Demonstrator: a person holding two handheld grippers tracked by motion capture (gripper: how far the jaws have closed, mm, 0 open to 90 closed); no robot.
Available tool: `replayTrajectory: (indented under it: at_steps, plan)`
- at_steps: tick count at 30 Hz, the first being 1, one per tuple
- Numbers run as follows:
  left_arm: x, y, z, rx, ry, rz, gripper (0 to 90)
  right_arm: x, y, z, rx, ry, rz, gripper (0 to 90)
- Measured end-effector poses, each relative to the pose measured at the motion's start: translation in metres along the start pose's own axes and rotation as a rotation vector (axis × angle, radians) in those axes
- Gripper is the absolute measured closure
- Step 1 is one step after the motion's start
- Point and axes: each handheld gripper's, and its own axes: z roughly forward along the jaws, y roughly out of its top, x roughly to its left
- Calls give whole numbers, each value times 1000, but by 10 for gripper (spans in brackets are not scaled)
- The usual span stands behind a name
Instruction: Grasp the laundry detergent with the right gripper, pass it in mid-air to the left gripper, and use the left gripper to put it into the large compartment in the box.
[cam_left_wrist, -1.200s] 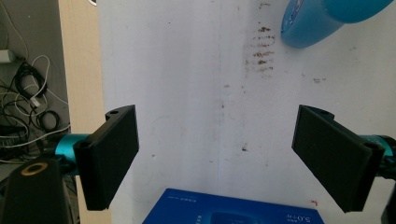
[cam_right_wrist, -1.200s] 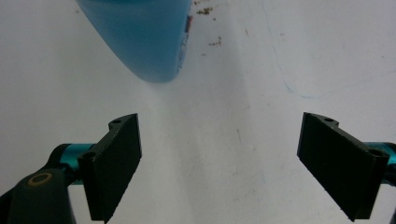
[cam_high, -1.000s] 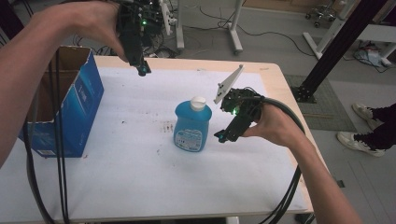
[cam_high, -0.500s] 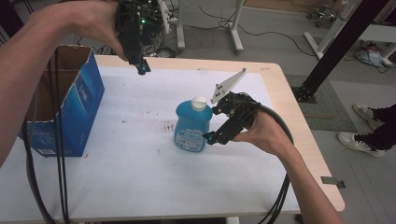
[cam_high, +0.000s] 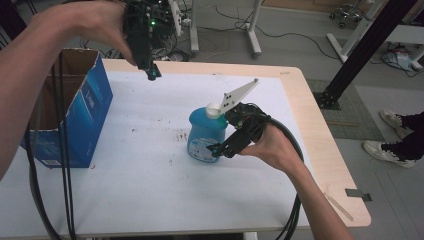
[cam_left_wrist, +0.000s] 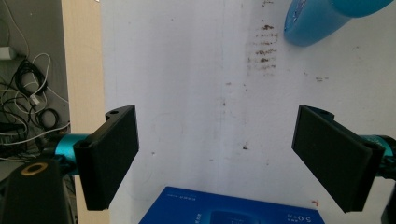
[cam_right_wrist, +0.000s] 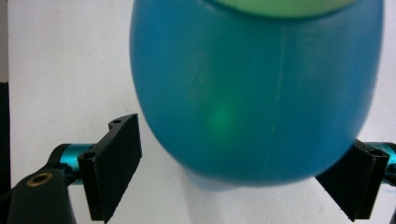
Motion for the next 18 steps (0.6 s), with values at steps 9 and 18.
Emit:
replayTrajectory:
  at_steps: [9, 18]
  plan:
    - [-1, 2, 2, -1, 0, 2, 148, 2, -3, 6, -38, -11, 9, 132]
    - [-1, 3, 0, 2, 2, 10, 148, 2, -6, 11, -74, -21, 25, 132]
